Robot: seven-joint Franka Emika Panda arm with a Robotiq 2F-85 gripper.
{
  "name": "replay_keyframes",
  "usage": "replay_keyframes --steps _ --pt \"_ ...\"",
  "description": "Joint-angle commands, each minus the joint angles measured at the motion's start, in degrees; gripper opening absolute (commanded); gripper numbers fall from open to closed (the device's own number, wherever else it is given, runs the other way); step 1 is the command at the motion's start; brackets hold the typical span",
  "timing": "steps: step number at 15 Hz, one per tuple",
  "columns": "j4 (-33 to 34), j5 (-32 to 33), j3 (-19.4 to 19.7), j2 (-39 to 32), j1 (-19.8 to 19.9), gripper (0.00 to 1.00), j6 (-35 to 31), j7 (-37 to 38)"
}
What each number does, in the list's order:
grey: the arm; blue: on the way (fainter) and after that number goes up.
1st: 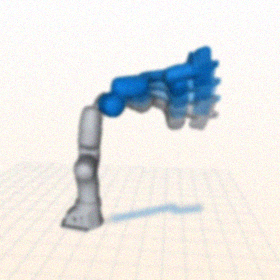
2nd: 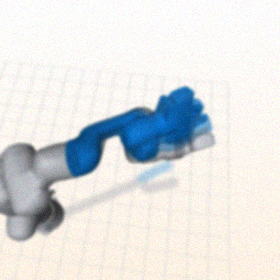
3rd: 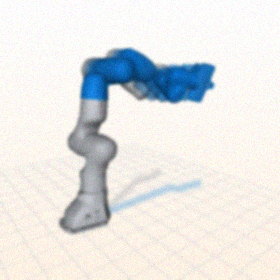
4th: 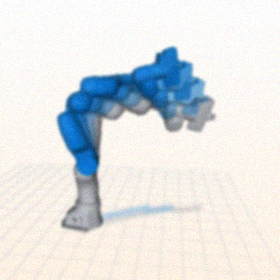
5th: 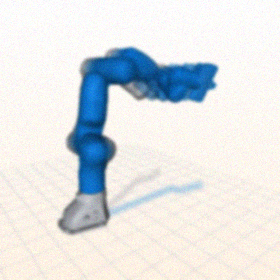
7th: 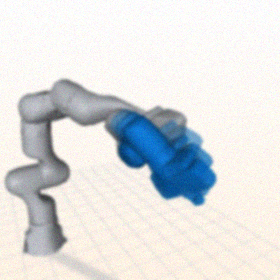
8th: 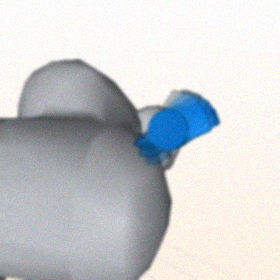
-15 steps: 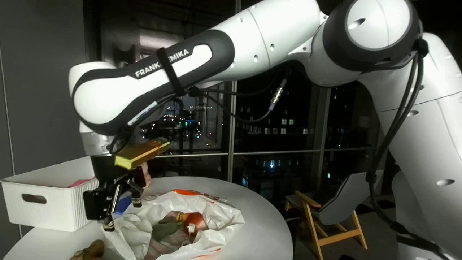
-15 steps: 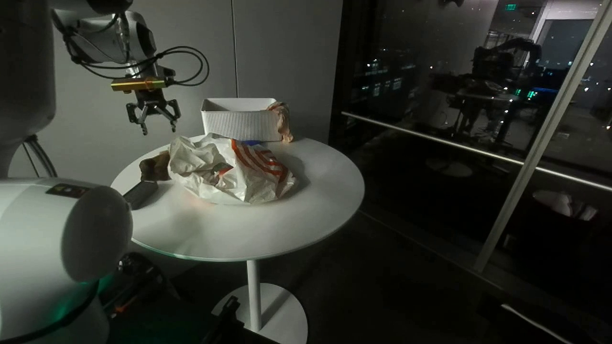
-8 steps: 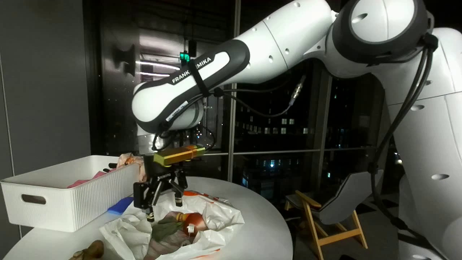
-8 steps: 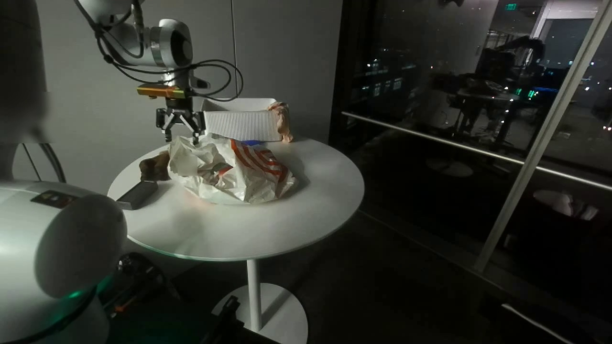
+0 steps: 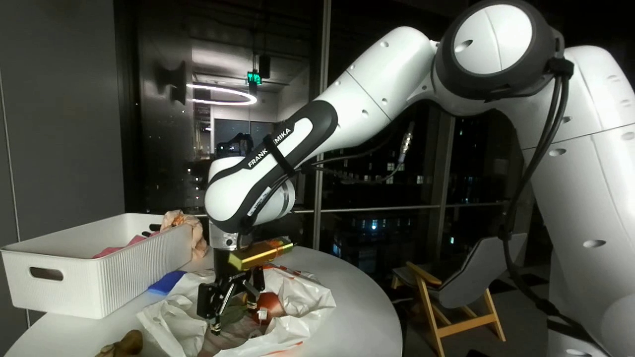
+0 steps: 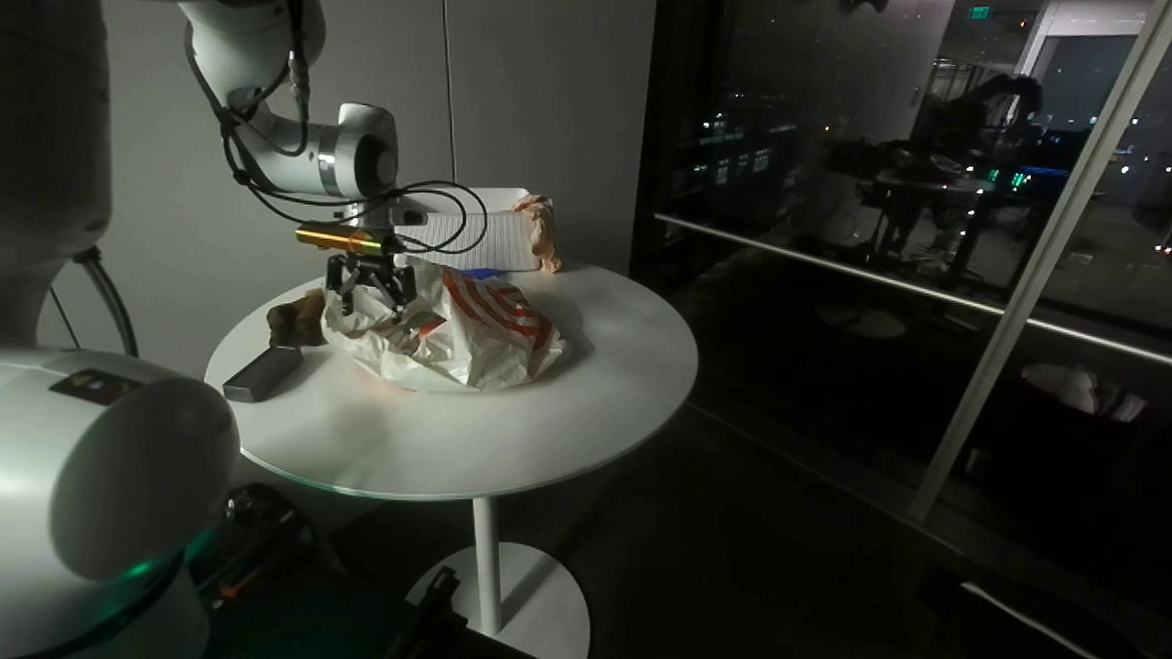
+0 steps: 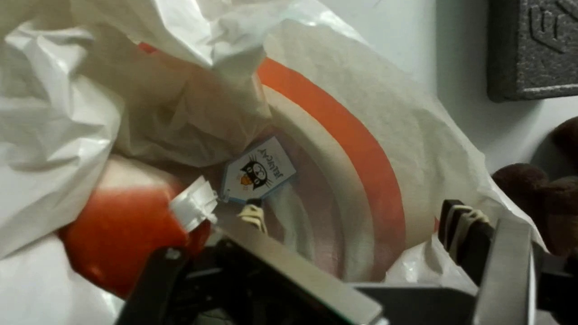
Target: Remove the duster, moose toy and turnip plushie from the plastic
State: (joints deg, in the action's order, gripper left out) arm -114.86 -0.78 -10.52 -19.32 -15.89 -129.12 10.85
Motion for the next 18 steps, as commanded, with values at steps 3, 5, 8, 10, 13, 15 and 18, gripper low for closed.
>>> replay_keyframes --steps 3,5,8,10,13,15,18 --pt "-1.0 4.2 0.0 1.0 1.6 1.0 -1.8 -11.3" --pt "-1.0 5.6 0.0 0.2 1.4 1.0 -4.2 -11.7" --pt "-0.2 9.6 -0.1 -0.4 0.2 1.0 -6.8 -11.2" --pt "1.4 9.4 -0.8 -1.0 0.0 1.0 -6.6 -11.5" --pt "3.9 7.3 -1.0 -2.9 0.5 1.0 -6.3 -11.2" --pt "5.4 7.4 -0.6 -4.2 0.5 1.0 -6.2 -10.8" --pt "8.0 9.0 0.1 -6.5 0.4 1.0 -4.4 -12.3"
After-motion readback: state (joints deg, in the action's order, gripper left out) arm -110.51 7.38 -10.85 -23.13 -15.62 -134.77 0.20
